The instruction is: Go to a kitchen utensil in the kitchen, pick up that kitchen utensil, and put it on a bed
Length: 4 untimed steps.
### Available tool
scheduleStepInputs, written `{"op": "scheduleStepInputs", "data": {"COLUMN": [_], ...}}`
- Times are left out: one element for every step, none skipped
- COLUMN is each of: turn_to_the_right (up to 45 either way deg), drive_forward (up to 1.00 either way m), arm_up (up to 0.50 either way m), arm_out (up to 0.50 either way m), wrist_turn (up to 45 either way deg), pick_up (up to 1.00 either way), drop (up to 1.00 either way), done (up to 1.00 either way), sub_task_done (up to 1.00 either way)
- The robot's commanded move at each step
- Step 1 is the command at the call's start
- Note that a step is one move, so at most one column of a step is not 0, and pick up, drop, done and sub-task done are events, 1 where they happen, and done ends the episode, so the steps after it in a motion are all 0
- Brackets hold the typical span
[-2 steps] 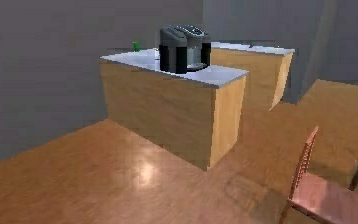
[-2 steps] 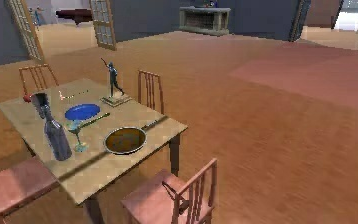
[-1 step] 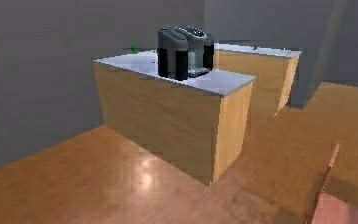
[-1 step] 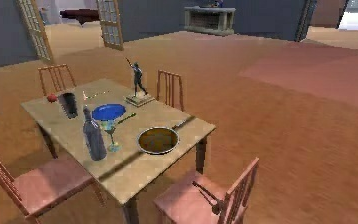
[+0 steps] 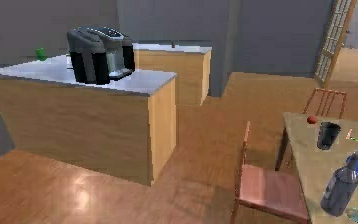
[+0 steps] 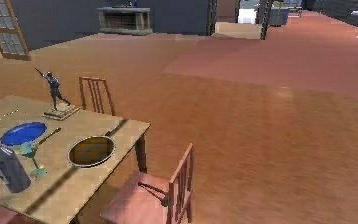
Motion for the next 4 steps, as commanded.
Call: {"op": "scheduleStepInputs", "data": {"turn_to_the_right": [0.0, 0.0, 0.0, 0.0], "drive_forward": [0.5, 0.0, 0.0, 0.0], "arm_up": [0.0, 0.5, 0.24, 0.0], "arm_out": [0.0, 0.0, 0.0, 0.46], "wrist_turn": [0.0, 0.0, 0.0, 0.0], "pick_up": [0.0, 0.0, 0.0, 0.0], "drop": [0.0, 0.0, 0.0, 0.0], "done": [0.0, 0.0, 0.0, 0.0], "sub_task_done": [0.0, 0.0, 0.0, 0.0]}}
